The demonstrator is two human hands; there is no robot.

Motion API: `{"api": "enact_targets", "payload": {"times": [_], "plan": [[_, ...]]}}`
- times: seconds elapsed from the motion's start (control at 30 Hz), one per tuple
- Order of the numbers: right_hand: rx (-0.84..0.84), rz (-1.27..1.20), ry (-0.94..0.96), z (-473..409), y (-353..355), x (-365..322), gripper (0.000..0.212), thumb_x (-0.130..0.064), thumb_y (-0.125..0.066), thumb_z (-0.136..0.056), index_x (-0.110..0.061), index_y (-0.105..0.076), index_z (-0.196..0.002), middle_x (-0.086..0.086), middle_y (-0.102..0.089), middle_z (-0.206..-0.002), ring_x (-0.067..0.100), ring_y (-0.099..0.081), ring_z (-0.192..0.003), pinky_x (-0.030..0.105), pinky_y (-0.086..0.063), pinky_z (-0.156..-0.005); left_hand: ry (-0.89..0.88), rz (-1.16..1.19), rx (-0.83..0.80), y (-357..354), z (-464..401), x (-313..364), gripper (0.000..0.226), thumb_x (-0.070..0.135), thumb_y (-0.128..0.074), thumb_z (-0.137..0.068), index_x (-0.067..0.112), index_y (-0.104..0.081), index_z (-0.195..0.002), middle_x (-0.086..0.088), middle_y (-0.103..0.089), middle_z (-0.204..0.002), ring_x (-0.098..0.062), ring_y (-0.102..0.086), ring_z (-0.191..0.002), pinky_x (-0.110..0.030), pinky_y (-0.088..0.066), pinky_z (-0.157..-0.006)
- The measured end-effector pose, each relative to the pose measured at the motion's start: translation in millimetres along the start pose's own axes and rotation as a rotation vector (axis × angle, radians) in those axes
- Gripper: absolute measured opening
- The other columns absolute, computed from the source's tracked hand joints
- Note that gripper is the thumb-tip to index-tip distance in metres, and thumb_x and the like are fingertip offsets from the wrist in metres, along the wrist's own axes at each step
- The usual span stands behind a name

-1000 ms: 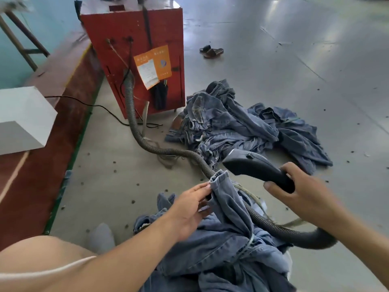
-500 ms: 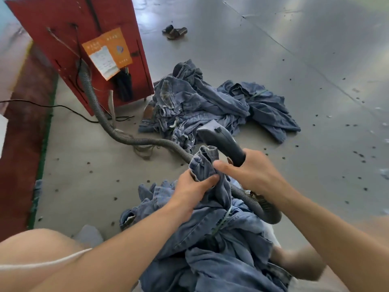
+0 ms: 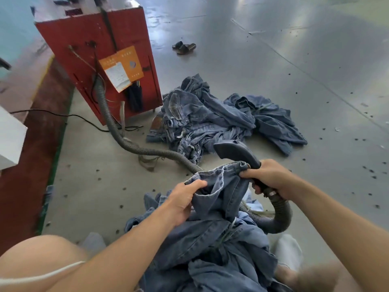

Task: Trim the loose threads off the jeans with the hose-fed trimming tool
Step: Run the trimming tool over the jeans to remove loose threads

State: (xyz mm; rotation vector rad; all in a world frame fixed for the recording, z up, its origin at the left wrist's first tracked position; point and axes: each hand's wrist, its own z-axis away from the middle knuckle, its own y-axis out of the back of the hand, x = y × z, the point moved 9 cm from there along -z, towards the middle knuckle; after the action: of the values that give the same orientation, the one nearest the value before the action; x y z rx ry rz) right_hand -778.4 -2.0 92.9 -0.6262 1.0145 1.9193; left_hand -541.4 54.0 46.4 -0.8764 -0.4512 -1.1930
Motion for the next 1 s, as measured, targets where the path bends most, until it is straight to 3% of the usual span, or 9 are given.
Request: {"api": "enact_targets", "payload": {"times": [0.07,0.13,0.23,0.4,0.57,0.67,0.73,0.87,1.0], "plan": [[0.009,0.087,0.066,0,-1,-10,0.039,-0.037,-0.084,-0.084,-0.004,-0.063,-0.079,0.011,-0.060,-0.057,0.021,-0.057,-0.047,0.026,-0.043,-0.042,-0.004,0.037,-0.093,-4,-1,-1,0.025,0.005,-0.065,-0.094,0.015,-0.082,-0.079,-0.014,-0.076,-0.095,-0.022,-0.072,-0.080,-0.032,-0.058,-0.075],[0.042,0.205,0.127,1,-5,-20,0.046,-0.045,-0.083,-0.084,-0.003,-0.063,-0.084,0.008,-0.060,-0.052,0.018,-0.055,-0.041,0.025,-0.041,-0.039,0.009,0.053,-0.179,-14,6,-4,0.013,0.008,-0.069,-0.093,0.008,-0.080,-0.098,-0.016,-0.076,-0.098,-0.025,-0.074,-0.084,-0.038,-0.061,-0.082],[0.129,0.253,0.178,6,-3,-24,0.050,-0.052,-0.083,-0.083,-0.013,-0.056,-0.098,0.004,-0.064,-0.064,0.012,-0.057,-0.039,0.025,-0.043,-0.039,0.013,0.029,-0.211,-21,9,-6,0.038,0.010,-0.078,-0.085,0.002,-0.070,-0.121,-0.022,-0.074,-0.109,-0.032,-0.072,-0.093,-0.054,-0.057,-0.095],[0.238,0.283,0.338,28,17,-37,0.033,-0.061,-0.057,-0.094,-0.035,-0.043,-0.108,0.009,-0.069,-0.074,0.017,-0.067,-0.049,0.031,-0.054,-0.045,0.012,0.079,0.008,-6,-5,-7,0.019,0.004,-0.072,-0.092,0.003,-0.074,-0.111,-0.020,-0.077,-0.099,-0.030,-0.075,-0.081,-0.041,-0.061,-0.071],[0.122,0.351,0.454,61,21,-56,0.031,-0.077,-0.052,-0.080,-0.059,-0.047,-0.104,-0.012,-0.074,-0.074,0.009,-0.072,-0.060,0.026,-0.057,-0.057,0.037,0.162,0.145,12,-14,-7,0.007,0.009,-0.068,-0.096,0.011,-0.074,-0.100,-0.015,-0.076,-0.083,-0.028,-0.072,-0.065,-0.037,-0.060,-0.061],[0.012,0.506,0.447,70,7,-48,0.028,-0.078,-0.050,-0.079,-0.059,-0.051,-0.100,-0.022,-0.068,-0.074,0.003,-0.066,-0.058,0.017,-0.049,-0.052,0.036,0.177,0.142,10,-17,-8,0.008,0.007,-0.067,-0.096,0.010,-0.074,-0.099,-0.015,-0.076,-0.081,-0.026,-0.072,-0.063,-0.034,-0.059,-0.056],[-0.016,0.585,0.434,65,-3,-40,0.021,-0.068,-0.056,-0.090,-0.048,-0.055,-0.096,-0.013,-0.067,-0.072,0.005,-0.063,-0.058,0.019,-0.047,-0.052,0.018,0.177,0.115,7,-18,-6,0.010,0.005,-0.066,-0.097,0.009,-0.074,-0.100,-0.016,-0.077,-0.085,-0.026,-0.074,-0.065,-0.034,-0.059,-0.056],[0.099,0.652,0.435,51,-14,-40,0.020,-0.058,-0.053,-0.100,-0.039,-0.055,-0.106,-0.008,-0.065,-0.074,0.006,-0.061,-0.063,0.029,-0.050,-0.060,0.001,0.127,-0.003,0,-17,2,0.017,0.004,-0.063,-0.098,0.008,-0.071,-0.111,-0.018,-0.076,-0.100,-0.027,-0.074,-0.078,-0.040,-0.062,-0.072],[0.177,0.567,0.465,53,-10,-48,0.027,-0.065,-0.047,-0.095,-0.039,-0.053,-0.104,-0.007,-0.064,-0.070,0.003,-0.061,-0.064,0.027,-0.047,-0.053,0.037,0.086,-0.090,-6,-11,7,0.027,0.008,-0.062,-0.099,0.005,-0.067,-0.126,-0.020,-0.072,-0.113,-0.029,-0.070,-0.089,-0.049,-0.053,-0.097]]}}
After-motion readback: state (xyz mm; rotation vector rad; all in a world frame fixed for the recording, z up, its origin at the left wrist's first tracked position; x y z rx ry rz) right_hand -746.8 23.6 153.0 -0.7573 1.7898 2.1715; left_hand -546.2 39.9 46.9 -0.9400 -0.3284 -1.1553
